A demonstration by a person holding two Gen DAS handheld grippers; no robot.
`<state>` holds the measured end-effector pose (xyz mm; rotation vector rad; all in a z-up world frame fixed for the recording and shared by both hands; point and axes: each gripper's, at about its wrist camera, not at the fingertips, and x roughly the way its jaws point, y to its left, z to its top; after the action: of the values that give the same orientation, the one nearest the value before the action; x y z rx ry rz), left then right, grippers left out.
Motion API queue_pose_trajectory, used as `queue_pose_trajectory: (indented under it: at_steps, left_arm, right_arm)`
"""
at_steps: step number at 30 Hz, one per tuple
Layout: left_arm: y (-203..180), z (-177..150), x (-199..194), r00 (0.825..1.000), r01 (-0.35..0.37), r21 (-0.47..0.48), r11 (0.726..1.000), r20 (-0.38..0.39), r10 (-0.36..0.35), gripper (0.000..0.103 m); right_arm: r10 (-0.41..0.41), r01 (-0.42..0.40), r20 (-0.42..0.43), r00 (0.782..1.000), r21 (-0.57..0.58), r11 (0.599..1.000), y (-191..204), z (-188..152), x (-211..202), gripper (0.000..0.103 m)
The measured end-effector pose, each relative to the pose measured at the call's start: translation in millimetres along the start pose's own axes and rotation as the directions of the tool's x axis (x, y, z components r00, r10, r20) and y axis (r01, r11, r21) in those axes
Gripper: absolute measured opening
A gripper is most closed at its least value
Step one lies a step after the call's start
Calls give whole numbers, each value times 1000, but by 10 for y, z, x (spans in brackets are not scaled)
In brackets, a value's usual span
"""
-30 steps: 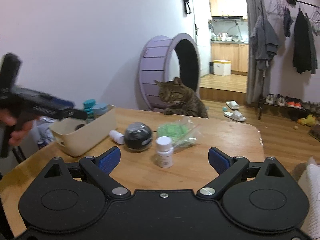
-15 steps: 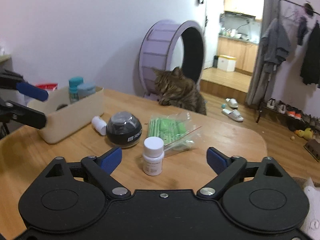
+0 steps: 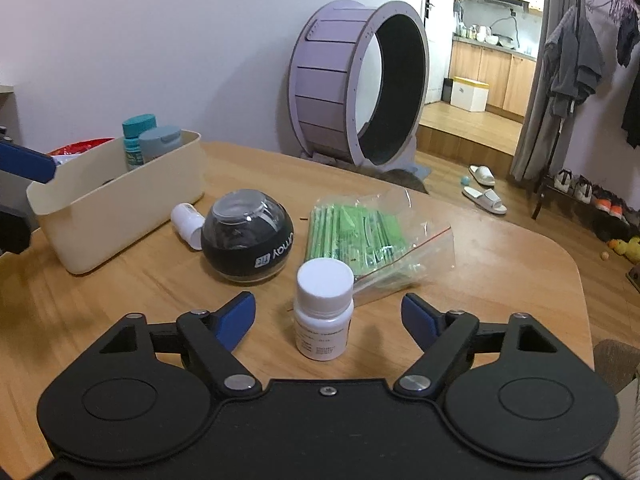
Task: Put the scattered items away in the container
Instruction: 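Grasp the white pill bottle with the right tool and lift it, then carry the white pill bottle with the right tool into the basket and release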
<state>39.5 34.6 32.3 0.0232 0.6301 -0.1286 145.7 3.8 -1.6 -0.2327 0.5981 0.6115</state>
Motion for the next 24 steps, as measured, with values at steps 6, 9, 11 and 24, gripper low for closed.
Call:
queue_pose_trajectory:
  at_steps: [6, 9, 11, 24]
  left_arm:
    - [37, -6, -16, 1000, -3, -11, 1000, 4, 3, 80]
    - [62, -12, -16, 1000, -5, -16, 1000, 2, 5, 80]
    - [80, -17, -24, 1000, -6, -16, 1000, 2, 6, 80]
    - [542, 22, -311, 997, -61, -84, 995, 46, 65, 80]
  right_arm:
    - [27, -26, -16, 1000, 45, 999, -34, 16, 72, 37]
    - [41, -40, -12, 999, 59, 997, -46, 18, 67, 33]
    - [41, -41, 0, 999, 63, 997, -52, 39, 37, 33]
    - [130, -133, 123, 984, 19, 991, 277, 665, -108, 33]
